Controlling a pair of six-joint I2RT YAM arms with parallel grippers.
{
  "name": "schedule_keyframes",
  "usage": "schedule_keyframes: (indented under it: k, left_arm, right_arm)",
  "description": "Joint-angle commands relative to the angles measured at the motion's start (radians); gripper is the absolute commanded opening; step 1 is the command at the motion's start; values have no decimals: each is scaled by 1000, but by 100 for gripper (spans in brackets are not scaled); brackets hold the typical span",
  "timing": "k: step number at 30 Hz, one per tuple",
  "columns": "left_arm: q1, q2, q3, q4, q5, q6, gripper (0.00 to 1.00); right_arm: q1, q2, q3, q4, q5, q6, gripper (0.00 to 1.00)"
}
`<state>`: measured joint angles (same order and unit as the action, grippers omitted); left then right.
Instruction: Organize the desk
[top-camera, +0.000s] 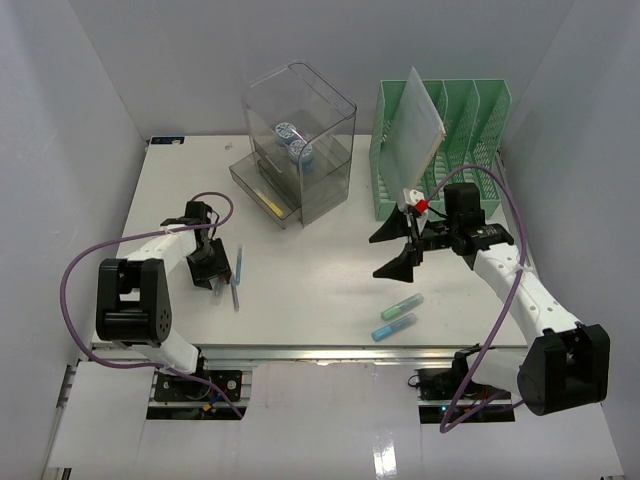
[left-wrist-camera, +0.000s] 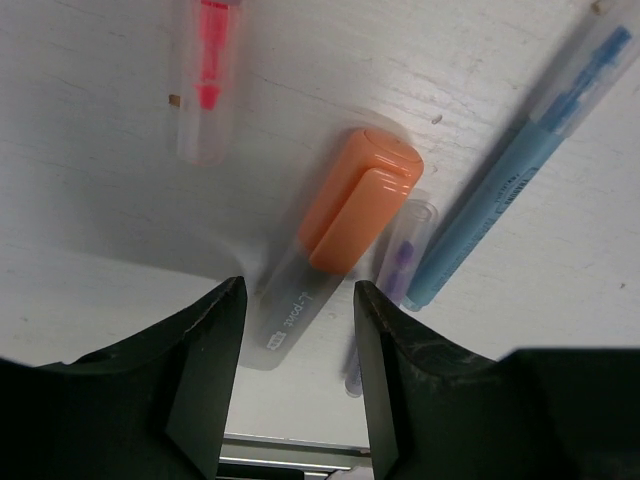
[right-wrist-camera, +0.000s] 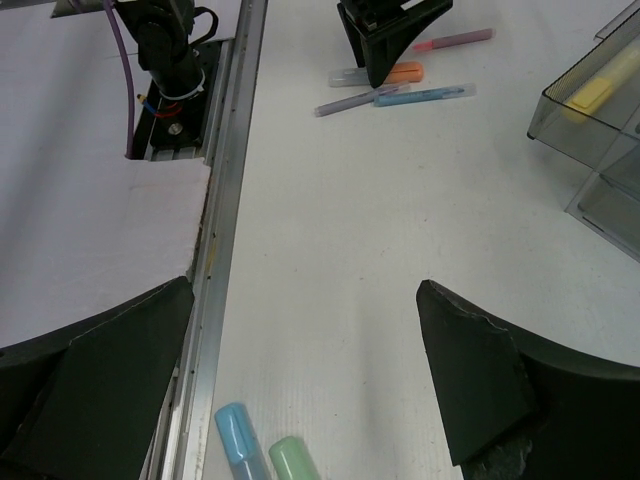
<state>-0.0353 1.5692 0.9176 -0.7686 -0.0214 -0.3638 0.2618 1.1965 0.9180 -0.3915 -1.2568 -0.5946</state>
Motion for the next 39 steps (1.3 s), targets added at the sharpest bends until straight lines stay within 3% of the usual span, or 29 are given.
schedule_keyframes:
  k: [1,12,20,25,29,32,39]
  left_arm:
    - [-12,2,20,0,-19,23,57]
    - [-12,-17,11,18,-34,16,45]
    - [-12,-85,26,17,-43,5,23]
    - [-12,-159,65,12,-28,-14,17]
    - [-12,-231,133,29,86,-71,16]
    - [-12,-247,202,131,274,-169,15]
    - [-12,-78,355,380,533,-479,14]
  right_arm:
    - [-27,-4,-8,13,-58,-13,99]
    - [-124,-11,-25,18,-119,-6,99]
    - [-158,-15,-42,18,-135,-4,100]
    - [-167,-18,-44,23,-145,-1,100]
    - [-168,-20,-48,22,-148,-2,100]
    - [-169,-25,-48,23,-143,-4,100]
    - [-173,-37,-62,25,-127,-11,100]
